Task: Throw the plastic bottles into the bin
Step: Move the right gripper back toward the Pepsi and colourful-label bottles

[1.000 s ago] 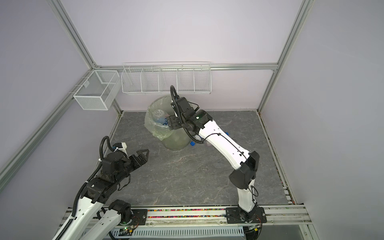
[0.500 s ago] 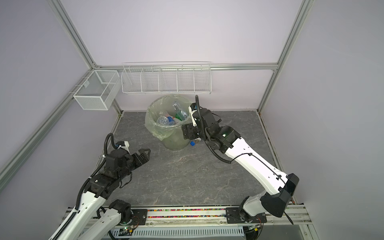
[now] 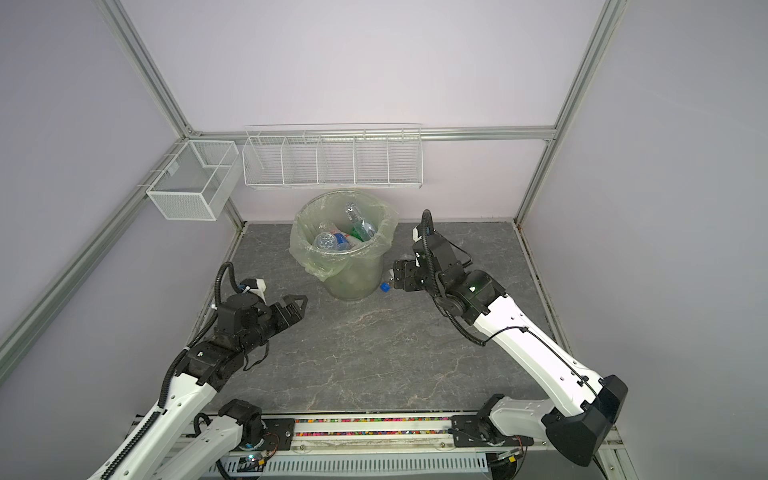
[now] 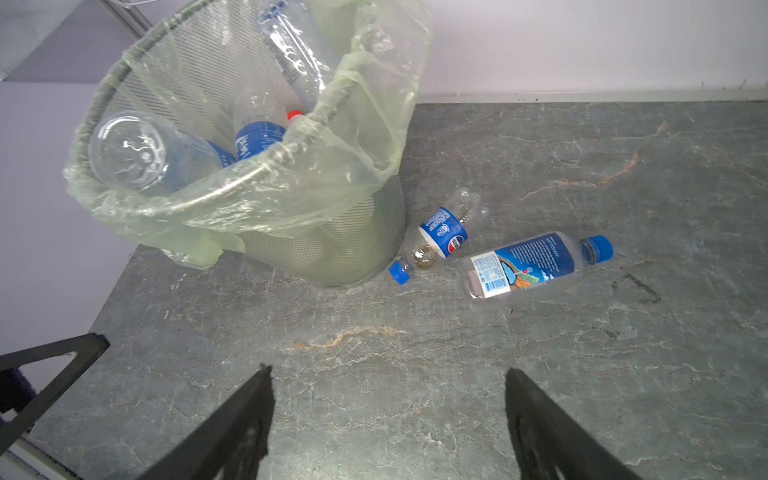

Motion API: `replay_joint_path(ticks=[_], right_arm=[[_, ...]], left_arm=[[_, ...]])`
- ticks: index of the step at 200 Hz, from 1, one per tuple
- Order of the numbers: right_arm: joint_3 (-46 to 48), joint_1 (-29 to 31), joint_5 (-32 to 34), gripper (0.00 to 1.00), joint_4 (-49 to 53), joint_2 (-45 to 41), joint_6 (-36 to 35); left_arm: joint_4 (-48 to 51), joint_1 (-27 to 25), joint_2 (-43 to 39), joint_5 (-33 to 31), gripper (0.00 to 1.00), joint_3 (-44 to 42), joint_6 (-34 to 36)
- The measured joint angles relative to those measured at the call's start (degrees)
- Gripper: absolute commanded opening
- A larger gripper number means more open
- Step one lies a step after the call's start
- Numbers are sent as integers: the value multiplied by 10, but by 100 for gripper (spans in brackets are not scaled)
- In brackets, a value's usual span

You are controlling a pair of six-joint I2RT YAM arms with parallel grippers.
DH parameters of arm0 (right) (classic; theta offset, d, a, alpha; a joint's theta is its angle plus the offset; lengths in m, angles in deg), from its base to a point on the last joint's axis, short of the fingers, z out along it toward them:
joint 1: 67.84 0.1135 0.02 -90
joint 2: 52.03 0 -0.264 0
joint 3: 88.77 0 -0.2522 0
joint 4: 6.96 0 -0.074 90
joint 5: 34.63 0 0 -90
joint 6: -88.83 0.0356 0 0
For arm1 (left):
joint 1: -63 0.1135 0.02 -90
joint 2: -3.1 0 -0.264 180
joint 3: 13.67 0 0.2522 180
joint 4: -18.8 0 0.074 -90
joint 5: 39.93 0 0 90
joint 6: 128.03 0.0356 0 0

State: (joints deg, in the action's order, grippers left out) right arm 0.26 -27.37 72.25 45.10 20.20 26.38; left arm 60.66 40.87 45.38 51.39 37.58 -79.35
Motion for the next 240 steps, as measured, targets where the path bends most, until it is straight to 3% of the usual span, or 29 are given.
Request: replay_joint_path(ticks=[122,240], right_arm=[[22,-30,92,88,101,-10,147],[-81,-55,153,88,202,121,331]], left_arm=[[-21,0,26,16,99,-1,-6],[-9,0,4,31,99,-37,-13]])
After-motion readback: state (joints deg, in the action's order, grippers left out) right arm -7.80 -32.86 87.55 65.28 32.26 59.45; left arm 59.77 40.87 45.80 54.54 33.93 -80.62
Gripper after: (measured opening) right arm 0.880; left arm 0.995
